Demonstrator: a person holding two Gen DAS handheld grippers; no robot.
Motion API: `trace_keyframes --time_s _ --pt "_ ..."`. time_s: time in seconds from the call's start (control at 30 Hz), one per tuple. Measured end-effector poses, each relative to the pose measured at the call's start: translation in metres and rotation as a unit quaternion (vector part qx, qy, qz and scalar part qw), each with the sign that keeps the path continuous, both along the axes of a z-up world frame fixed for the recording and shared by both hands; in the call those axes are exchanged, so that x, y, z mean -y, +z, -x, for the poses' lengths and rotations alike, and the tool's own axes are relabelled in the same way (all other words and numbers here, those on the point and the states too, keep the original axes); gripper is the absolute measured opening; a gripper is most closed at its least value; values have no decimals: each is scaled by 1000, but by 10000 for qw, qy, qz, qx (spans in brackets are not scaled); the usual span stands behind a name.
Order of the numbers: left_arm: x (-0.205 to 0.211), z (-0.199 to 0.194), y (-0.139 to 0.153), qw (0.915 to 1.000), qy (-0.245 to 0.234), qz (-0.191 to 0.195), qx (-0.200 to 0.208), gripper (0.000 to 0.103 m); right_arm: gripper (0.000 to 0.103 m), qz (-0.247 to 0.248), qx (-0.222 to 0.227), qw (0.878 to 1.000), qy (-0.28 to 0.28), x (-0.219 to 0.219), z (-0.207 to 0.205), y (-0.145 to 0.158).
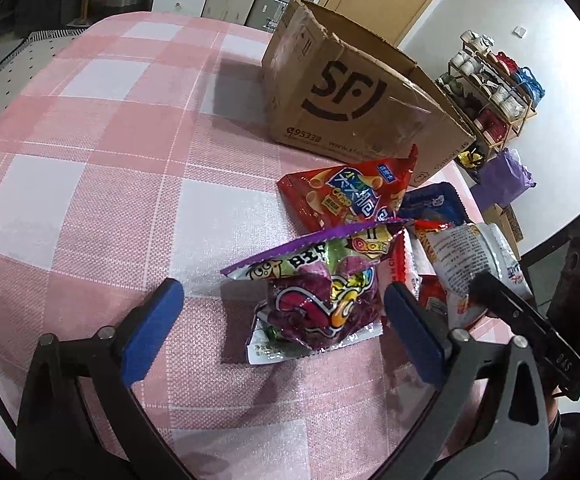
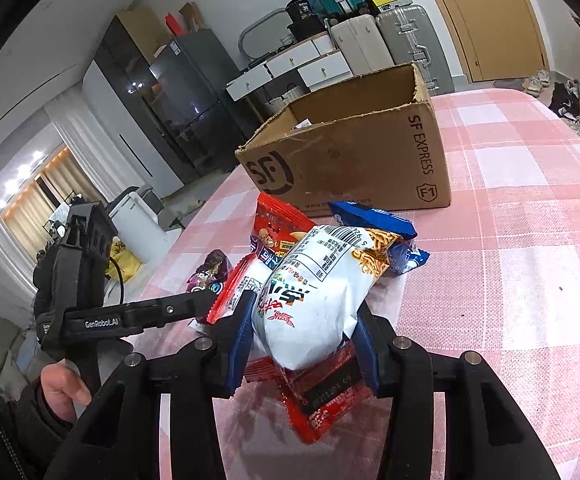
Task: Organize snacks
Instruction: 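Grasp a white chip bag with the right gripper while the left gripper grasps a purple candy bag, then lift both held bags and carry them over the cardboard box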
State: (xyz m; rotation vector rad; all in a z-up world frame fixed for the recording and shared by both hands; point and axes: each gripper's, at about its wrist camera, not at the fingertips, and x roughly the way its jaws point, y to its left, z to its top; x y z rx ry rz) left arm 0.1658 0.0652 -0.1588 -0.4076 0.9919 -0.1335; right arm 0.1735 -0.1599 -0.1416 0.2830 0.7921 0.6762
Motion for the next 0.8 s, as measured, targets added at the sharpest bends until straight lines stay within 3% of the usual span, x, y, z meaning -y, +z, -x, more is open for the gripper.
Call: trace_keyframes --time_s 0.17,0.23,0.27,0.3,0.4,0.8 --pt "0 -1 0 9999 -76 128 47 82 45 -11 -27 10000 -18 2 2 -1" --pt "1 -2 1 9995 -189 245 108 64 45 -17 -38 10000 -17 3 3 -2" --pt "3 -1 1 9988 -305 347 151 42 45 -27 -44 10000 -20 4 4 -2" --pt "5 -1 2 9987 -372 318 167 37 45 -36 -45 10000 -27 4 4 -2" --pt "9 -1 3 9981 -499 322 189 28 45 -60 -30 10000 -38 5 5 0" --pt "15 17 22 9983 -466 20 341 27 45 -95 63 9999 -93 14 16 5"
